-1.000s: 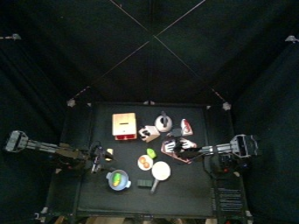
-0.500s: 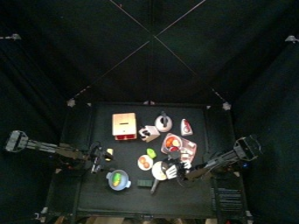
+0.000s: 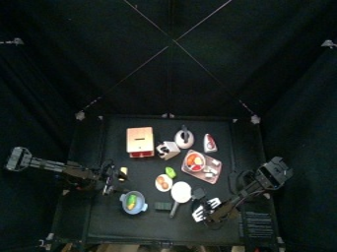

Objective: Place pot lid in bottom right corner

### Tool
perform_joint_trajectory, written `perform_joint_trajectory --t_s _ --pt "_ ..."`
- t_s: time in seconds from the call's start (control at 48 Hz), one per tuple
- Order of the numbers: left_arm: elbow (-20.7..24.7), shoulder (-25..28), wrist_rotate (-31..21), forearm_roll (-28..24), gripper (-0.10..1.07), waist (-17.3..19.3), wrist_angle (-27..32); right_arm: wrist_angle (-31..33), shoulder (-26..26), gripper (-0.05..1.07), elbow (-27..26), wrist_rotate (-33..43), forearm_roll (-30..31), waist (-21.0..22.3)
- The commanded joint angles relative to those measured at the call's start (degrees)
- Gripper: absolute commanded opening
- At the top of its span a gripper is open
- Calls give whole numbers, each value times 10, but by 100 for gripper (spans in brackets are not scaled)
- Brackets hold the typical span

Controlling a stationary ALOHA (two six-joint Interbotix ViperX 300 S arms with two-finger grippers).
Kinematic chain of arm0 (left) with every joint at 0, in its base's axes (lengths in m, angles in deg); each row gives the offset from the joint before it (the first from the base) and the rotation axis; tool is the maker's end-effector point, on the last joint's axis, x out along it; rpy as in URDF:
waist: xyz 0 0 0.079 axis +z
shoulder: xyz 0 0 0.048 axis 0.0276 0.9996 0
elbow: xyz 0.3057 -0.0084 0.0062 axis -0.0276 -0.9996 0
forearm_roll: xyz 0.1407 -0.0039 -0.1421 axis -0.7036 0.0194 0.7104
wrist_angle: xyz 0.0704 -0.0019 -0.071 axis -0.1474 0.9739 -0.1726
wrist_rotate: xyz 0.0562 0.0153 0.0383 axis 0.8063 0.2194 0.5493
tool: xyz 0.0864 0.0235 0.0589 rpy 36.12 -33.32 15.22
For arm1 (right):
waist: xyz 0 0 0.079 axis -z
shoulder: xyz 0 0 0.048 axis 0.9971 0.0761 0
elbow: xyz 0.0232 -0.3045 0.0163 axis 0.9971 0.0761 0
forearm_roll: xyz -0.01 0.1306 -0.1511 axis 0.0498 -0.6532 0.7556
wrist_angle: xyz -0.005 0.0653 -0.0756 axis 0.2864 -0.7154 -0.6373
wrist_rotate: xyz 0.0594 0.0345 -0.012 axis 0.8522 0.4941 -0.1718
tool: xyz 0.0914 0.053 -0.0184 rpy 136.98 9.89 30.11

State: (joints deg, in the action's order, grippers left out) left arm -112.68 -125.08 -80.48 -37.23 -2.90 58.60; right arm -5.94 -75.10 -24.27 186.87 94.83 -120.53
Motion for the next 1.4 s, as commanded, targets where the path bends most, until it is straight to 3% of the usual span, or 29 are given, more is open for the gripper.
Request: perform_joint_trajectory --t_s 0.0,0.208,0.604,1.375 --pt "5 1 2 1 91 2 -4 7 -9 61 -8 2 -1 -2" --pt "4 1 2 1 91 3 -3 26 -10 63 -4 1 0 0" --pt "1 2 2 1 91 7 -2 37 -9 86 -9 -4 -1 0" --pt "-2 2 2 1 91 11 0 34 -9 86 -18 -9 5 7"
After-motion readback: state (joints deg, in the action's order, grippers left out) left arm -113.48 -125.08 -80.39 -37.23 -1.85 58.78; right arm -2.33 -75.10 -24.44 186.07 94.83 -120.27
